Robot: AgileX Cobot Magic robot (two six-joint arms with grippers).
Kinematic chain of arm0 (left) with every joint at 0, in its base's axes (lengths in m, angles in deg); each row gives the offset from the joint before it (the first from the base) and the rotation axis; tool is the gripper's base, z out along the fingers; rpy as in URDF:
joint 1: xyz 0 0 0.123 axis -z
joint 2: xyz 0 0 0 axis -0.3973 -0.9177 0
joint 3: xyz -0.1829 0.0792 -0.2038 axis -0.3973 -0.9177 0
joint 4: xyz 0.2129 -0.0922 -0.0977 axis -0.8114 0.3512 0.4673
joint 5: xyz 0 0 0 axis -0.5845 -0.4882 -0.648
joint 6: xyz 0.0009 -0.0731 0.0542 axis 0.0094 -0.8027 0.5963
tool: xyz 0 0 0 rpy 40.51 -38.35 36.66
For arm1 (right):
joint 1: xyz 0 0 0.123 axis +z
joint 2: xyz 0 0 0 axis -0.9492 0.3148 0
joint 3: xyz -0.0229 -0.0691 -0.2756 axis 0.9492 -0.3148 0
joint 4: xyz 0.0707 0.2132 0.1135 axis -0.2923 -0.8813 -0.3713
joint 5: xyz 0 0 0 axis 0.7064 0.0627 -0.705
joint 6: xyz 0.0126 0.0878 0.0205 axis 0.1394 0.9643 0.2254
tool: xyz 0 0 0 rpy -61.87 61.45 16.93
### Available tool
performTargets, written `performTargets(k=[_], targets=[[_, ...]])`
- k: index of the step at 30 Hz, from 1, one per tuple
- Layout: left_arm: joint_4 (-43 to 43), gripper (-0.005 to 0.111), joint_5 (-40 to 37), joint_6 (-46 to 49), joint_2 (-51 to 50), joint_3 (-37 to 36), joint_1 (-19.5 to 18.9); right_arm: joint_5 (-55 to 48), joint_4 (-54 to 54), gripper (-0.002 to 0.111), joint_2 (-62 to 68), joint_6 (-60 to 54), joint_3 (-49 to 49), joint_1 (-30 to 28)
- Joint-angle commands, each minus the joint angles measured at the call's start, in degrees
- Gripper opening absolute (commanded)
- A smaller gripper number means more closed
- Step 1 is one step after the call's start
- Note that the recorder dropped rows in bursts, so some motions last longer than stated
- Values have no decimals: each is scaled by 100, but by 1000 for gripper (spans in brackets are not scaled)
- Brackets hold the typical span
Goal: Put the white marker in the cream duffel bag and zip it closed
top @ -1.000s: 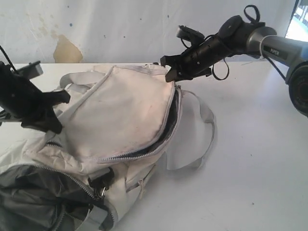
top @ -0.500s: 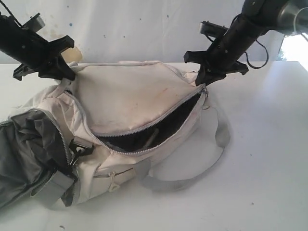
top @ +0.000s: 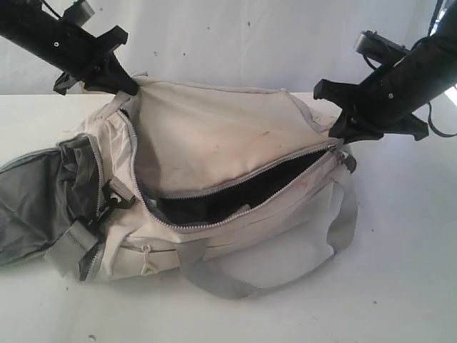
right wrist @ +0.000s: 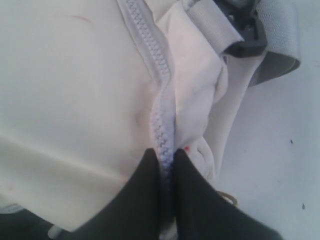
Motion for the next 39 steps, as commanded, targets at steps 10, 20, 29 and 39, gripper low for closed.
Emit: performTargets(k=[10, 20, 29, 39], targets=[[-516, 68, 83, -37, 296, 99, -199, -86, 753, 0, -94, -34, -348, -182], [-544, 62, 83, -37, 726, 99, 204, -86, 540, 54, -103, -234, -155, -189], [-1183, 52, 83, -192, 901, 99, 844, -1670, 539, 52, -103, -774, 164, -892], [-2058, 47, 83, -661, 916, 99, 1293, -1693, 445, 20, -42, -3524, -397, -1148]])
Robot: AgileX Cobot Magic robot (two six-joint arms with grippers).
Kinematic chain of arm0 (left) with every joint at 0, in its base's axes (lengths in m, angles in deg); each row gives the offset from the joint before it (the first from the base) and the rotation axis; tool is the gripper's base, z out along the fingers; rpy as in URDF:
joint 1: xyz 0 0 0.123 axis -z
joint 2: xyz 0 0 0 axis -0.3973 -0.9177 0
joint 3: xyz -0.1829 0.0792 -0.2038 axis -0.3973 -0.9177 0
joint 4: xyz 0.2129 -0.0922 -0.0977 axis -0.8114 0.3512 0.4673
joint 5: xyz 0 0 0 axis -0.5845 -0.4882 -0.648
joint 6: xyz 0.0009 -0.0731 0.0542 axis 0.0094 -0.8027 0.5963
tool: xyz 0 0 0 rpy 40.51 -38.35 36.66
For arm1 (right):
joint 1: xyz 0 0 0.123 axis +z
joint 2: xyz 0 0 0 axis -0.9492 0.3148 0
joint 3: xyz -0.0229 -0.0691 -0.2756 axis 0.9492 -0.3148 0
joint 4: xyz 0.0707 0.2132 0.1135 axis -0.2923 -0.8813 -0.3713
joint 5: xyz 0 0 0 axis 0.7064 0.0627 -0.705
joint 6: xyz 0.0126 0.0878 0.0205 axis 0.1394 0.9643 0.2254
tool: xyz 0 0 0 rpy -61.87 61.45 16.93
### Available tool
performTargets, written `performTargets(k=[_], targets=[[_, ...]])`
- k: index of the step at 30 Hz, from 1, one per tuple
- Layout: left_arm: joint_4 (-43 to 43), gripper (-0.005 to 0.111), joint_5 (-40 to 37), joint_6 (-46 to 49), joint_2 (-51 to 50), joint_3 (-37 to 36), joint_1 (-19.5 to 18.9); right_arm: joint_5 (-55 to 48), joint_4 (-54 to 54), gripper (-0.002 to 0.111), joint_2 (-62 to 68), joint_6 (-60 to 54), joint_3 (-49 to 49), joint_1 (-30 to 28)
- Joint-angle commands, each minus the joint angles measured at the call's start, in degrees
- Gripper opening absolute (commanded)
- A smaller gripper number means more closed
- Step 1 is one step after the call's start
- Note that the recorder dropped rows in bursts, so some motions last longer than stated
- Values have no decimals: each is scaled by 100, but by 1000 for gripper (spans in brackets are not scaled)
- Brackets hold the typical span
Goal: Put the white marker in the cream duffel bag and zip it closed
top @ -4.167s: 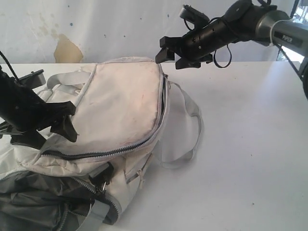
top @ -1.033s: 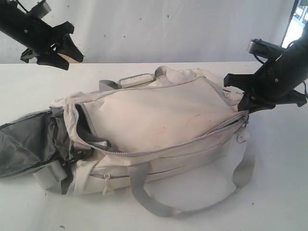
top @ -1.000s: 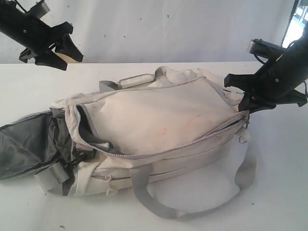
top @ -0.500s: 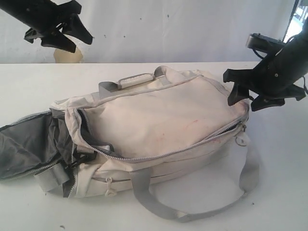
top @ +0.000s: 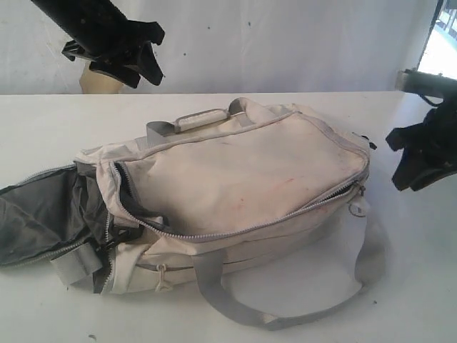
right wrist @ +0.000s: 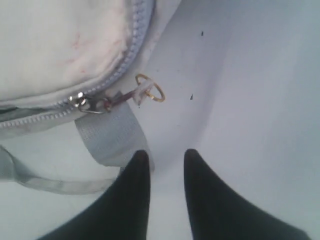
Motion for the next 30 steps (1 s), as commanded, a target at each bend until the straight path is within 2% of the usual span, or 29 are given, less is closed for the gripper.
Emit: performTargets(k=[1, 5, 10, 12, 17, 21, 30], targets=[[-55, 47, -1, -165, 89, 21, 75, 531, -194, 20, 54, -1191, -459, -37], [-55, 47, -1, -165, 89, 21, 75, 1020, -820, 26, 165, -2243, -785, -37], [-92, 47, -1, -165, 89, 21, 75, 1531, -1823, 45, 420, -2995, -919, -37], [-92, 47, -1, -153, 89, 21, 75, 1531, -1868, 48, 528, -3151, -919, -37], [-164, 47, -1, -153, 89, 21, 75, 1624, -2011, 48, 754, -3275, -919, -37], [-199, 47, -1, -128, 89, 21, 75, 1703, -2468, 48, 907, -4000, -919, -37], [-199, 47, -1, -128, 89, 21, 75, 1424, -2341, 45, 970, -4573, -919, -37]])
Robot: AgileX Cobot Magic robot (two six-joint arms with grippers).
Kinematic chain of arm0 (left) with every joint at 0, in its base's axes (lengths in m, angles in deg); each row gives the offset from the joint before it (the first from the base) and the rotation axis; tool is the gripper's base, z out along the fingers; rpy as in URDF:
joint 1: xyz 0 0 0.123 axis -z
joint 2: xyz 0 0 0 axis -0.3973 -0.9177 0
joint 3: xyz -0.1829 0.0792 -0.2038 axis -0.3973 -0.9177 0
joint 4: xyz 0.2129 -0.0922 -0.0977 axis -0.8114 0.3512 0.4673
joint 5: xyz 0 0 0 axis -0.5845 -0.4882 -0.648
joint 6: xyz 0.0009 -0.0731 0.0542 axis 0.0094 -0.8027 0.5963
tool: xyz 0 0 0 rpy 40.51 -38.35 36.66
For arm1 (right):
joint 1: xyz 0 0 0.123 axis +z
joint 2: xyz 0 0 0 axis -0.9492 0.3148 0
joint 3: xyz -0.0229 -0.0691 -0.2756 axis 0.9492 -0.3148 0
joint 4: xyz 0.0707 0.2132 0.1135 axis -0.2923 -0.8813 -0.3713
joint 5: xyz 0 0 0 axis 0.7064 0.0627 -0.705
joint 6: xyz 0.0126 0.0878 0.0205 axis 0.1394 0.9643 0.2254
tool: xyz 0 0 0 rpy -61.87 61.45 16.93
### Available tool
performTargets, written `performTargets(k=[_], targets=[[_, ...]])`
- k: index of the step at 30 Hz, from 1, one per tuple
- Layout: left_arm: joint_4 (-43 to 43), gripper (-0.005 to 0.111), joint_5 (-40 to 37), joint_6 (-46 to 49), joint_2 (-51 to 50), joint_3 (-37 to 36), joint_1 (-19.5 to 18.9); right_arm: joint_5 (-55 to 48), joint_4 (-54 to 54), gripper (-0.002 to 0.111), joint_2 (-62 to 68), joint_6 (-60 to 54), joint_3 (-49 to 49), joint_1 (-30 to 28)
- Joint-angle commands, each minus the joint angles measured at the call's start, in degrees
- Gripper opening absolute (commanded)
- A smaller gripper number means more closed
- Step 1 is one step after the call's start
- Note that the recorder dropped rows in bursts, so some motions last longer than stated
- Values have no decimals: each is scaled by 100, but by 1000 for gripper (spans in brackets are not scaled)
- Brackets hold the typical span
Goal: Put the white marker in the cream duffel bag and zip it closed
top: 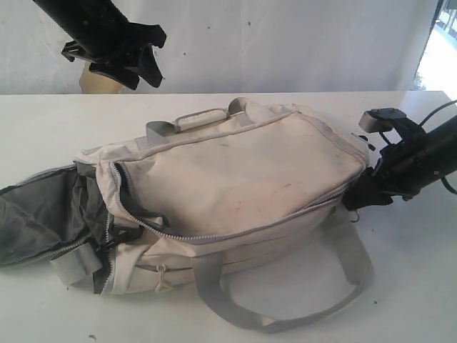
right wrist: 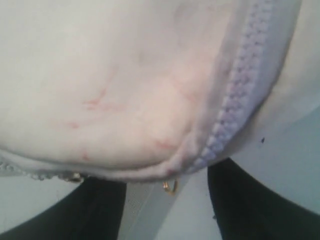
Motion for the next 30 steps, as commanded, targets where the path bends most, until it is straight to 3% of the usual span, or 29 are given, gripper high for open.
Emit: performTargets(k=[1, 12, 21, 23, 27, 30], targets=[[-28, 47, -1, 7, 89, 21, 27, -23, 130, 43, 30, -509, -29, -31], [-39, 47, -1, 7, 89, 21, 27, 100, 296, 36, 278, -510, -29, -31], [-51, 47, -1, 118, 89, 21, 27, -39, -213, 35, 558, -657, -29, -31], [-51, 47, -1, 118, 89, 21, 27, -116, -213, 28, 507, -657, -29, -31], [-63, 47, -1, 140, 89, 21, 27, -378, -24, 0, 320, -575, -29, -31], [-118, 47, -1, 140, 89, 21, 27, -660, 430, 0, 131, 28, -29, -31]])
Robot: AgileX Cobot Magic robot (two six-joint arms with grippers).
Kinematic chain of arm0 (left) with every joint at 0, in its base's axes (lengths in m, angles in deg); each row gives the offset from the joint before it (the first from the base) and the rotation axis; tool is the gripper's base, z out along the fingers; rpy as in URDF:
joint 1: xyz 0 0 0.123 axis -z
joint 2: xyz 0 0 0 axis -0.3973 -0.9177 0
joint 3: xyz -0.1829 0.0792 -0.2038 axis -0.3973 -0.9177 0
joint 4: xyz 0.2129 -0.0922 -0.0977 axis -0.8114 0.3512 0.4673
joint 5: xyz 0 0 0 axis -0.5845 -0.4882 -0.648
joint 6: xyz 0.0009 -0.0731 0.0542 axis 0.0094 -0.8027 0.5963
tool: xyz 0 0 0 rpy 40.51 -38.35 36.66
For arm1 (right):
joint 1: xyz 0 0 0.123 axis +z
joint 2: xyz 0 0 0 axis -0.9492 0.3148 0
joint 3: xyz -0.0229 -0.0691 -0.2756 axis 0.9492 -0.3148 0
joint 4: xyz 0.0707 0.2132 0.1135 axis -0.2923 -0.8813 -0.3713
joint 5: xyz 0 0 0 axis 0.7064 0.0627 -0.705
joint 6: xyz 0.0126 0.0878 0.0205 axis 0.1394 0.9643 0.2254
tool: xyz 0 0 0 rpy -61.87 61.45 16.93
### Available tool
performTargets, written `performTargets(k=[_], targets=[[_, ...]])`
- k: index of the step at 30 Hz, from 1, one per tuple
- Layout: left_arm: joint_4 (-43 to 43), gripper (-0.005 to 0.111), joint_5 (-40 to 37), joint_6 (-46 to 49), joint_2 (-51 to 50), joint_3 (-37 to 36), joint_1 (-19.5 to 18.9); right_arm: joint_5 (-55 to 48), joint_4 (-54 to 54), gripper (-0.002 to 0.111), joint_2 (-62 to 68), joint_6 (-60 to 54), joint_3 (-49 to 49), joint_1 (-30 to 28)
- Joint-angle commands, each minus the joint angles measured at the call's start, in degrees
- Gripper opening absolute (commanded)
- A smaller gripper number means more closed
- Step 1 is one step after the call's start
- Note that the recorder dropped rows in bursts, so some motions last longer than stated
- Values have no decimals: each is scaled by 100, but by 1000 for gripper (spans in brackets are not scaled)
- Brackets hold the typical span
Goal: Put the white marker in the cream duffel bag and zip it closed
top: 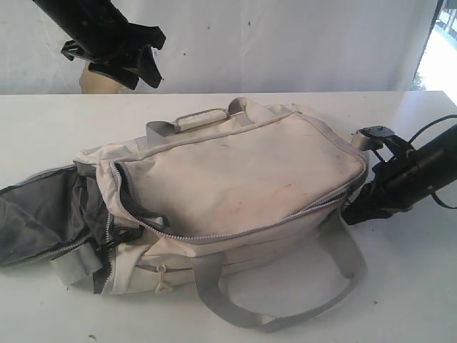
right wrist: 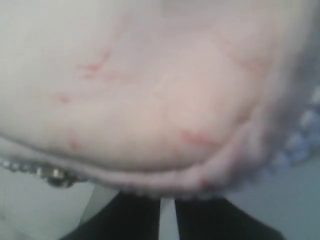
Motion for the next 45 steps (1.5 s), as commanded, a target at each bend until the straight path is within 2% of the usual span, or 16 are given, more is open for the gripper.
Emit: performTargets(k=[1, 5, 7, 10, 15, 16, 18, 22, 26, 30, 32, 36, 38, 40, 45], targets=[[-83, 47, -1, 21, 89, 21, 27, -517, 632, 0, -334, 772, -29, -18], [-94, 47, -1, 72, 89, 21, 27, -1110, 1114, 0, -595, 1602, -29, -18], [-94, 47, -1, 72, 89, 21, 27, -1571, 1247, 0, -717, 1679, -29, -18], [-94, 47, -1, 72, 89, 21, 27, -1618, 1288, 0, -923, 1769, -29, -18], [43, 47, -1, 72, 89, 21, 27, -1618, 521, 0, -1238, 1817, -29, -18], [134, 47, -1, 72, 89, 21, 27, -1618, 95, 0, -1316, 1817, -29, 50], [173, 47, -1, 81, 89, 21, 27, -1618, -74, 0, -1329, 1817, -29, 190], [185, 47, -1, 81, 89, 21, 27, -1618, -56, 0, -1329, 1861, -29, 877], [185, 47, -1, 81, 89, 21, 27, -1618, -132, 0, -1329, 2124, -29, 1324], [330, 47, -1, 81, 89, 21, 27, -1618, -439, 0, -1329, 3517, -29, 1472], [613, 47, -1, 128, 89, 21, 27, -1618, -569, 11, -1319, 3685, -29, 1472], [776, 47, -1, 198, 89, 21, 27, -1618, -680, 45, -1319, 3806, -29, 1472], [776, 47, -1, 198, 89, 21, 27, -1618, -747, 59, -1319, 3815, -29, 1472], [789, 47, -1, 198, 89, 21, 39, -1618, -768, 64, -1319, 3815, -29, 1472], [789, 47, -1, 459, 89, 21, 165, -1618, -768, 65, -1319, 4072, -9, 1454]])
